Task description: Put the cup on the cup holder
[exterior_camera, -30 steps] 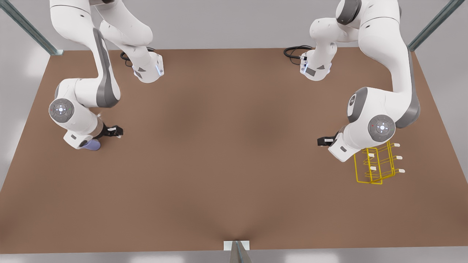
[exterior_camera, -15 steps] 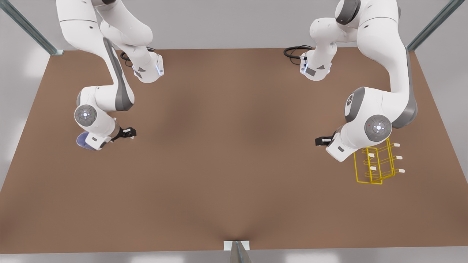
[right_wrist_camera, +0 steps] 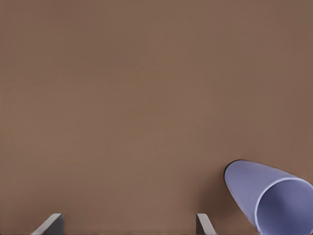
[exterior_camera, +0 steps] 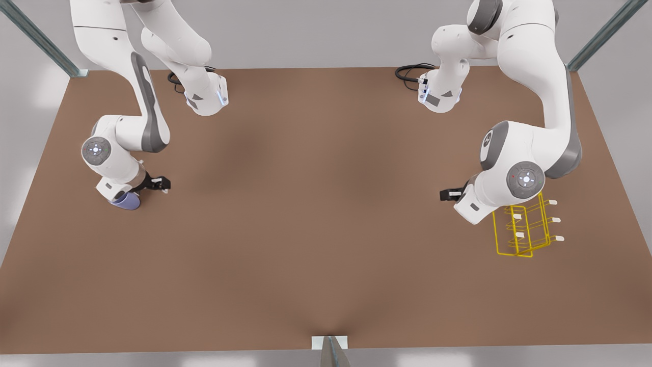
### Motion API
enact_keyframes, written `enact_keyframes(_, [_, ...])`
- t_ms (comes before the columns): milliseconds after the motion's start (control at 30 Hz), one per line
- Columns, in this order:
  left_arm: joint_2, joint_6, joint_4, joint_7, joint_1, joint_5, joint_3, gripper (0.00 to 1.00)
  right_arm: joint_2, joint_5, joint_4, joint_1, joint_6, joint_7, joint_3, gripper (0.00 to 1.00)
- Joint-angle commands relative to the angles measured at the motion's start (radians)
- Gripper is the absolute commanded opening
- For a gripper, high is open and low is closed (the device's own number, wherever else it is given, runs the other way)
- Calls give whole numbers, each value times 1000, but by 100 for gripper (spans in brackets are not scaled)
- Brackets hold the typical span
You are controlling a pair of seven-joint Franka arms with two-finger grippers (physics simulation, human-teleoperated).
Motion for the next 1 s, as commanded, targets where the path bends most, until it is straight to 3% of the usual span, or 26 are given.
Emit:
enact_keyframes(0, [-1, -7, -1, -12, -3, 1, 0, 100, -1, 1, -11, 25, 44, -42, 2, 100])
enact_keyframes(233, [-7, -51, 10, -24, -3, -52, -2, 100, -1, -10, -8, -29, 50, -120, 2, 100])
enact_keyframes(500, [49, -10, 13, -170, -102, -51, -2, 100, 4, -28, -14, -113, 66, -211, 5, 100])
enact_keyframes(967, [49, -13, 12, -171, -107, -42, -1, 100, 8, -63, -36, -161, 78, -251, 5, 100])
